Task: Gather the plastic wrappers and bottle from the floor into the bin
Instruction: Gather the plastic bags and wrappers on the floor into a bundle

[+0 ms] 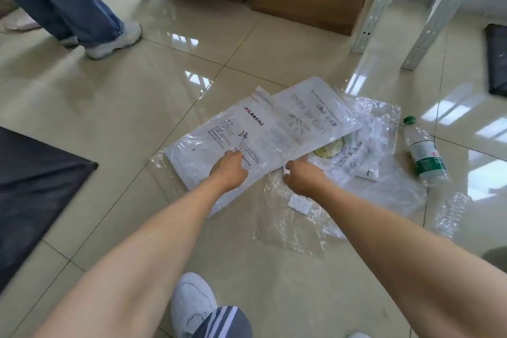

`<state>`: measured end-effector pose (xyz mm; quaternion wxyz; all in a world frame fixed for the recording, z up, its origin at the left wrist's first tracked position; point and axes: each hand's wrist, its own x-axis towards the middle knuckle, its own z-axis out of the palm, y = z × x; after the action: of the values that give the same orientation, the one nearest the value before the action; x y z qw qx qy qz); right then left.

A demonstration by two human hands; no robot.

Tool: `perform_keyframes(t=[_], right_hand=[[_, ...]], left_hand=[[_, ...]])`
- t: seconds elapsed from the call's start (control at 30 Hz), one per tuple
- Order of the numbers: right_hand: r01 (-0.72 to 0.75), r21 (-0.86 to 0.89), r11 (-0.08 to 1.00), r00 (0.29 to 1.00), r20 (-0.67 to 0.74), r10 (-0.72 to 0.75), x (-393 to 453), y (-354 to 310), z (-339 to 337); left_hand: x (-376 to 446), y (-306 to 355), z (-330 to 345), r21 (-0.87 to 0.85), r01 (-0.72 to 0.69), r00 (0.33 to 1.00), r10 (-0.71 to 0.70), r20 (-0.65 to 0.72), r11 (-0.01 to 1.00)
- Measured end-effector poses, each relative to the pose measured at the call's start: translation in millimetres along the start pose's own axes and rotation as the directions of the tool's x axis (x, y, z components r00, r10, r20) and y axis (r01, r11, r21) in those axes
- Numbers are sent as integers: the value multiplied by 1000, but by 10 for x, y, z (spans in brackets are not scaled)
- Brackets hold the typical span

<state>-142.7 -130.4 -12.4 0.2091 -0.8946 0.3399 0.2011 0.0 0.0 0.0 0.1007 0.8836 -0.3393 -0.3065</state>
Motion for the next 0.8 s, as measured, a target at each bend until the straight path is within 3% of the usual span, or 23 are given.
perform_keyframes(t=[0.17,0.3,0.43,0.63,0.8], right_hand=[[181,-180,967,976,-91,-199,284,-315,265],[334,-400,854,930,-5,-366,540,-602,566],[367,-500,785,924,96,-371,712,-736,761],[428,-468,773,877,8,-481,823,-736,767],[379,-383,843,869,-166,-466,1008,-864,370]], left_hand=[[218,-192,130,-159,60,995,-72,-72,986],[279,-465,168,-194,100,981,-130,-145,976],[305,-689,87,-181,89,974,-124,-191,979],[229,-716,-75,-290,-28,953,-62,-296,957],[41,-662,-253,-401,-191,846,-57,-531,896]])
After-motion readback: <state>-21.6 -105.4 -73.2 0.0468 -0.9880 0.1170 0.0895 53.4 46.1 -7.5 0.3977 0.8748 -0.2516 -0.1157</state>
